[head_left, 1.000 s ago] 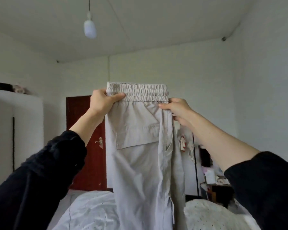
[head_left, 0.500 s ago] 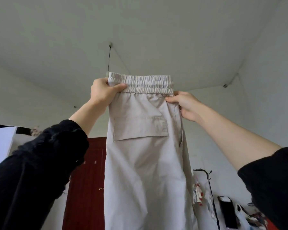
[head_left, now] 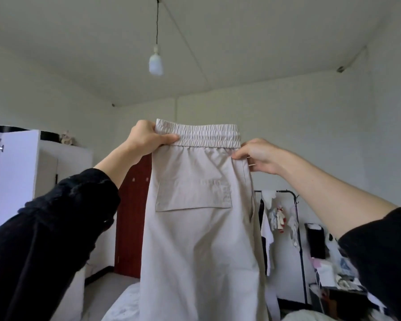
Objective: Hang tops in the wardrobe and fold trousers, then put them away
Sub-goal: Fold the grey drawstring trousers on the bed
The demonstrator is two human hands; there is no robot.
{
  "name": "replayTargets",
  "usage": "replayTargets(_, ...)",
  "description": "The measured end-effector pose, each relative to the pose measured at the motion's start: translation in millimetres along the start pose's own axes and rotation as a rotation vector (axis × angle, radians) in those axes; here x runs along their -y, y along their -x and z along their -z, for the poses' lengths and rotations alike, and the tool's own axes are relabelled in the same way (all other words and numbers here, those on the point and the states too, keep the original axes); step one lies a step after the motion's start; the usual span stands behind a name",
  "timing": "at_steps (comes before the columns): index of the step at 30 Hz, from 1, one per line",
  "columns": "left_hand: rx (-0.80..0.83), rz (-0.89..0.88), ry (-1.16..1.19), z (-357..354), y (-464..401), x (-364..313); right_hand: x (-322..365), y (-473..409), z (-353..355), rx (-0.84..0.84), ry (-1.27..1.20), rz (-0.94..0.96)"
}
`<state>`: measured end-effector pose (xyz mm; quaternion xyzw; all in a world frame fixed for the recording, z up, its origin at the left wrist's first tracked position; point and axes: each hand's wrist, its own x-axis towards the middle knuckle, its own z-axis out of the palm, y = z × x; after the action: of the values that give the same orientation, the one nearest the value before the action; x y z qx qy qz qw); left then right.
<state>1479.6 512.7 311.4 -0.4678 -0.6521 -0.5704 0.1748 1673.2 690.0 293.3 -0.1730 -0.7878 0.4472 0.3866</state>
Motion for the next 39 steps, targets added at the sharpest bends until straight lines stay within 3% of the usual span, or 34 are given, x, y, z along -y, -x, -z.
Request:
replayTargets(6, 0.053, 0.098, -0.011, -9.1, 34.3, 46.8, -49.2, -4.1, -44.0, -0.022, 0.108, -0.119)
replayTargets(12, 0.1, 0.26, 0.03, -21.1, 97.2, 119.2, -125.6, 13.6, -98.9, 0.066, 0.076, -0.208)
replayTargets(20, 0.329, 0.607, -0.209, -51.2, 238.2, 247.7, -295.4, 81.1, -191.8, 0.294, 0.23, -0.402)
replayTargets(26, 0.384, 0.75, -0.156, -68.8, 306.4, 329.2, -387.6, 111.6, -243.0, 0.325, 0.261, -0.473)
replayTargets(33, 0.335, 0.787, 0.006, -68.6, 301.4, 419.9, -420.7, 63.6, -307.9, 0.234, 0.337, -0.36)
replayTargets(39, 0.236, 0.855, -0.148, -42.5, 255.6, 554.0, -454.0, -4.4, -420.4, 0.129, 0.443, -0.317)
